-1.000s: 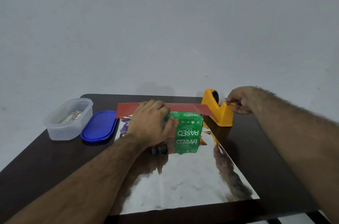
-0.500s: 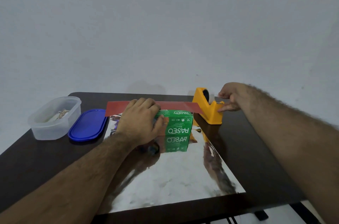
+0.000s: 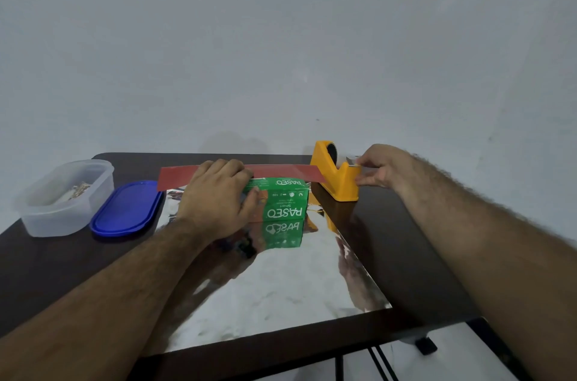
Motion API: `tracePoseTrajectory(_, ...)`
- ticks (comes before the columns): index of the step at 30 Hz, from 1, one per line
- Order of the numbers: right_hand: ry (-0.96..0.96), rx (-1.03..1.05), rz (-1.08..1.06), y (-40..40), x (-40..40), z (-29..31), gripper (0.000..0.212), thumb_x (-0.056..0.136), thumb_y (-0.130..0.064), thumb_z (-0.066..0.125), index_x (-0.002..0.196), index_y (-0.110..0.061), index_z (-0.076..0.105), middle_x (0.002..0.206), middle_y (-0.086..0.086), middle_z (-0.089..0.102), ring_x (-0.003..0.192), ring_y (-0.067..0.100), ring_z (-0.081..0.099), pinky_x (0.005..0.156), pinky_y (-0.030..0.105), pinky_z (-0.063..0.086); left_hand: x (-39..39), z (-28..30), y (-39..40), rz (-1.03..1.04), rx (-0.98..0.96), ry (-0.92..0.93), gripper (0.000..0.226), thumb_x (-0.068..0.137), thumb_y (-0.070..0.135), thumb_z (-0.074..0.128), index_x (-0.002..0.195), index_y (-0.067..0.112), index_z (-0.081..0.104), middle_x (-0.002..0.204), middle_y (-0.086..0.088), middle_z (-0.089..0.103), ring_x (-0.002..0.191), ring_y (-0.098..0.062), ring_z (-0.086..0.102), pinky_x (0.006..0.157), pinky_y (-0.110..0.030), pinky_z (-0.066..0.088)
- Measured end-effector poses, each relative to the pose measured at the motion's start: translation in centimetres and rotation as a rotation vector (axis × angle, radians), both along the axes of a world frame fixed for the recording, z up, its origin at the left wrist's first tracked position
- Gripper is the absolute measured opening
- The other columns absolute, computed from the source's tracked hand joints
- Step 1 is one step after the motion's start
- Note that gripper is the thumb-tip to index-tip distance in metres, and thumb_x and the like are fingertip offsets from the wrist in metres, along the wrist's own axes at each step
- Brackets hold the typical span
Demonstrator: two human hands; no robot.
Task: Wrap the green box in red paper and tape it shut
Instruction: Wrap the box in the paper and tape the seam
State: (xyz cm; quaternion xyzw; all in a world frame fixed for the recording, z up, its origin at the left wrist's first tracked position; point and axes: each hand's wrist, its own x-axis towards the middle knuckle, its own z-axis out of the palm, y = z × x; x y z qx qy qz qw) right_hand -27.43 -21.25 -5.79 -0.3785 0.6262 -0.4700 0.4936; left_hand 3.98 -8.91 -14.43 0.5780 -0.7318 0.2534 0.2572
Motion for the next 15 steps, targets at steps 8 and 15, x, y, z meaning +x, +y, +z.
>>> tracePoseTrajectory(8, 0.024, 0.002, 0.029, 1.1, -0.5, -2.0, 0.053, 0.103, 0.007, 0.054, 0.154, -0.004, 0.043, 0.162, 0.015, 0.039, 0.135, 0.042, 0.054, 0.107, 0.053, 0.054, -0.3, 0.1, 0.2, 0.002, 0.017, -0.014, 0.052, 0.098, 0.050, 0.042, 0.121, 0.015, 0.073, 0.115, -0.002, 0.070, 0.105, -0.026, 0.063, 0.100, -0.046, 0.044)
tracePoseTrajectory(15, 0.053, -0.046, -0.061, 0.9, -0.4, -3.9, 0.054, 0.096, 0.002, 0.063, 0.148, -0.008, 0.051, 0.145, 0.018, 0.052, 0.106, 0.037, 0.068, 0.060, 0.041, 0.064, -0.4, 0.1, 0.2, -0.005, -0.005, -0.011, 0.051, 0.097, 0.049, 0.044, 0.117, 0.013, 0.074, 0.112, -0.003, 0.070, 0.102, -0.028, 0.064, 0.098, -0.045, 0.044)
